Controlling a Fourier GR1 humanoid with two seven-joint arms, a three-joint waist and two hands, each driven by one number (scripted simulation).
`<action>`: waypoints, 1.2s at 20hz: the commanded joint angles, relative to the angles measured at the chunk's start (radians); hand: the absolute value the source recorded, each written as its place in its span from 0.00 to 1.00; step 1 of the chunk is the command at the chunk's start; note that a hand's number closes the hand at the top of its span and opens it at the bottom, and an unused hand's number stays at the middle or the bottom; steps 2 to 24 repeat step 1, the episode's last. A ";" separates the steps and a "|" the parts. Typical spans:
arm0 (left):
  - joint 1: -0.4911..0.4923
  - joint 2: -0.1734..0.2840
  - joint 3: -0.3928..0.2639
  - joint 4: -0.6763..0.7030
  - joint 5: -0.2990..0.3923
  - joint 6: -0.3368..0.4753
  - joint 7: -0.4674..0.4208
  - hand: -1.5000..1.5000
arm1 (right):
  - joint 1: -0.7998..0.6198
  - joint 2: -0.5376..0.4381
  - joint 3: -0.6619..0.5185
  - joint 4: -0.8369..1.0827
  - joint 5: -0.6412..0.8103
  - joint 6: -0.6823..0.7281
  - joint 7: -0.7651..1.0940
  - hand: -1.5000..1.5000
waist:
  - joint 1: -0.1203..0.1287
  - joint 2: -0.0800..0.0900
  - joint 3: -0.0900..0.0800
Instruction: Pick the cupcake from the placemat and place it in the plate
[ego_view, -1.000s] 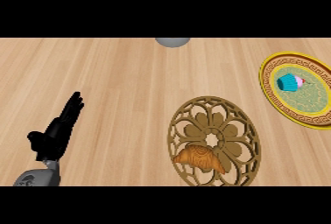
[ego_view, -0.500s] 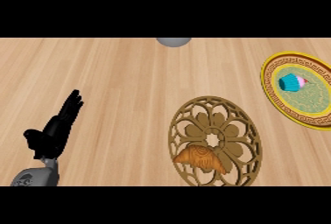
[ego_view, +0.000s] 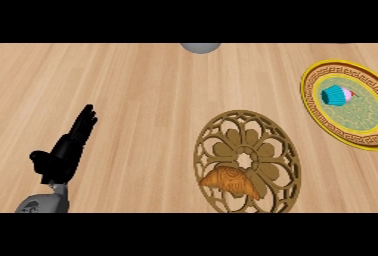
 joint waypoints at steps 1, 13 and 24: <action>-0.011 0.004 -0.001 -0.001 -0.008 0.005 0.005 0.50 | 0.030 0.008 -0.007 -0.002 -0.003 0.022 -0.087 0.00 | 0.000 0.002 0.002; -0.011 0.004 -0.001 -0.001 -0.008 0.005 0.005 0.50 | 0.030 0.008 -0.007 -0.002 -0.003 0.022 -0.087 0.00 | 0.000 0.002 0.002; -0.011 0.004 -0.001 -0.001 -0.008 0.005 0.005 0.50 | 0.030 0.008 -0.007 -0.002 -0.003 0.022 -0.087 0.00 | 0.000 0.002 0.002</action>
